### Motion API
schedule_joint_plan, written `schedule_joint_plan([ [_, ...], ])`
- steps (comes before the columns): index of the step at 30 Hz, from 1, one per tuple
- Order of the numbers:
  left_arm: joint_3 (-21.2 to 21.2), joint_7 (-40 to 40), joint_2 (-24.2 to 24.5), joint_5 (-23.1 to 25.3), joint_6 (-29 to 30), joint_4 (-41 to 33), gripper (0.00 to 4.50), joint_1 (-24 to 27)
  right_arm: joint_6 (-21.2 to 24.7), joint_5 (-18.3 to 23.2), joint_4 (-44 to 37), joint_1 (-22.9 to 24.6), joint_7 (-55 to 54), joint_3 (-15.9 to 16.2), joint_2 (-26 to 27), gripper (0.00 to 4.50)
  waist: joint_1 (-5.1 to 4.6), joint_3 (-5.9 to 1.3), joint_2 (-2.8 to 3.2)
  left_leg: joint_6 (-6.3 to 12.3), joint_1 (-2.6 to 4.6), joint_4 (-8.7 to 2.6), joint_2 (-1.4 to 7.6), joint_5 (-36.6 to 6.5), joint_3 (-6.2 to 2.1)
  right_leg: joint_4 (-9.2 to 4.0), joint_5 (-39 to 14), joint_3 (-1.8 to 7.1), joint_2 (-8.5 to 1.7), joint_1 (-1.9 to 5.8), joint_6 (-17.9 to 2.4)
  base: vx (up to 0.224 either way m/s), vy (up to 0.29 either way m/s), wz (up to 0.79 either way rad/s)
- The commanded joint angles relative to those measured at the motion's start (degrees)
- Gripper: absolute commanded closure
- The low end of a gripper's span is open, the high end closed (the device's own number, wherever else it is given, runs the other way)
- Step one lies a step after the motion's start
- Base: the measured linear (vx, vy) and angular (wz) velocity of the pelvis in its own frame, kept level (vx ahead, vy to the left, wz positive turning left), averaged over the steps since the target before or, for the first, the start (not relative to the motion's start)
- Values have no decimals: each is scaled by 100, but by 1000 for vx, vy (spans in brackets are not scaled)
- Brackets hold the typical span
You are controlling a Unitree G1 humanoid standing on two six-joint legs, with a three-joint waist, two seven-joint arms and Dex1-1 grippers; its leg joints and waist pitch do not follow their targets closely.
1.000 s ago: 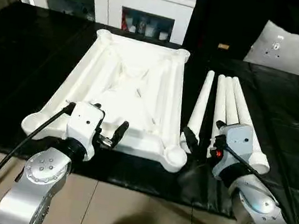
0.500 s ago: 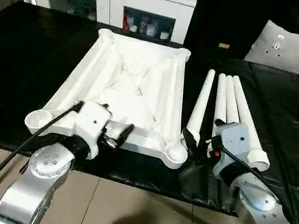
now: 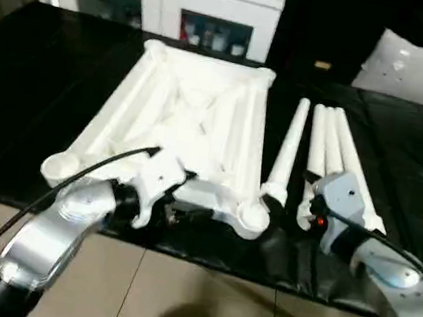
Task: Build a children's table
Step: Move table base
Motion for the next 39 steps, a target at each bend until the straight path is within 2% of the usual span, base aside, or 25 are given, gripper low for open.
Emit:
schedule_joint_plan([
  [1,-297,-416,89,147,-147,411,111,-290,-118,104,-126,73,338,78,-172,0,10,-322,40,276,65,-496,435,-328,-93,-420,490,301,-420,176,-1449,0,0,0],
  [3,-368,-503,110,199,-179,566,119,-397,-119,129,-138,110,407,94,-220,0,14,-329,22,295,47,-494,439,-262,-91,-411,580,300,-430,198,-1454,0,0,0],
  [4,-482,-678,123,345,-373,1008,137,-646,-74,229,-208,219,608,113,-344,0,0,-333,41,337,40,-494,445,-210,-93,-418,693,293,-434,196,-1508,0,0,0],
  [5,-510,-729,130,393,-451,1142,137,-712,-33,275,-240,256,665,109,-377,0,1,-345,58,336,48,-482,445,-215,-97,-401,718,293,-432,199,-1522,0,0,0],
  [6,-567,-841,144,483,-607,1405,142,-842,54,370,-295,325,772,95,-442,0,-3,-349,45,366,37,-482,451,-192,-95,-399,820,295,-444,211,-1566,0,0,0],
  [7,-589,-873,142,555,-759,1597,151,-927,65,398,-334,376,838,96,-497,0,14,-351,78,394,40,-478,454,-231,-101,-401,799,296,-453,217,-1571,0,0,0],
  [9,-622,-938,122,654,-1024,1966,173,-1092,142,476,-385,462,934,66,-568,0,-5,-346,42,412,31,-494,464,-291,-101,-411,762,292,-459,226,-1606,0,0,0],
  [10,-646,-967,124,702,-1165,2145,181,-1169,188,520,-406,501,964,47,-584,0,-6,-337,75,390,42,-492,472,-377,-100,-423,672,297,-468,210,-1633,0,0,0],
  [12,-692,-1038,133,727,-1290,2364,195,-1276,224,561,-424,550,1002,29,-611,0,-1,-340,60,366,45,-499,483,-433,-96,-420,608,299,-476,214,-1677,0,0,0],
  [13,-719,-1103,129,759,-1428,2607,205,-1385,273,597,-449,601,1028,22,-634,0,-4,-340,76,348,42,-499,486,-436,-95,-419,614,296,-476,210,-1706,0,0,0],
  [15,-748,-1196,99,834,-1639,2941,227,-1531,298,600,-475,647,1039,42,-671,0,-2,-340,68,364,40,-501,490,-409,-96,-414,641,295,-480,212,-1727,0,0,0],
  [16,-761,-1211,89,873,-1713,3050,234,-1580,302,592,-484,660,1039,58,-682,0,1,-326,89,363,46,-500,487,-444,-86,-430,610,300,-474,196,-1728,0,0,0],
  [17,-771,-1236,68,928,-1828,3205,234,-1645,310,582,-497,674,1040,76,-696,0,-5,-333,83,355,43,-503,495,-456,-91,-422,617,299,-478,210,-1731,0,0,0],
  [22,-766,-1393,-55,940,-2049,3573,292,-1800,358,544,-578,671,1003,187,-677,0,3,-331,76,329,43,-511,513,-449,-80,-416,668,298,-500,204,-1783,0,0,0],
  [23,-763,-1413,-79,931,-2079,3627,292,-1820,373,544,-592,669,1007,200,-677,0,5,-331,98,322,47,-510,518,-452,-83,-411,684,298,-503,204,-1791,0,0,0],
  [31,-749,-1623,-249,963,-2317,4066,369,-1962,430,560,-599,647,1023,219,-686,0,6,-318,62,321,49,-522,535,-519,-69,-425,569,307,-518,200,-1801,0,0,0],
  [33,-747,-1636,-263,974,-2342,4110,380,-1981,431,565,-598,642,1029,225,-691,0,4,-311,68,323,58,-525,536,-562,-63,-435,511,307,-514,187,-1810,0,0,0],
  [34,-744,-1650,-283,980,-2348,4158,380,-2004,429,569,-590,636,1034,234,-691,0,7,-314,53,317,58,-525,539,-585,-59,-443,453,311,-520,191,-1805,0,0,0],
  [39,-721,-1738,-305,1017,-2430,4318,421,-2057,410,554,-580,625,1036,268,-680,0,0,-311,59,310,48,-535,543,-570,-66,-441,418,307,-523,194,-1775,0,0,0],
])
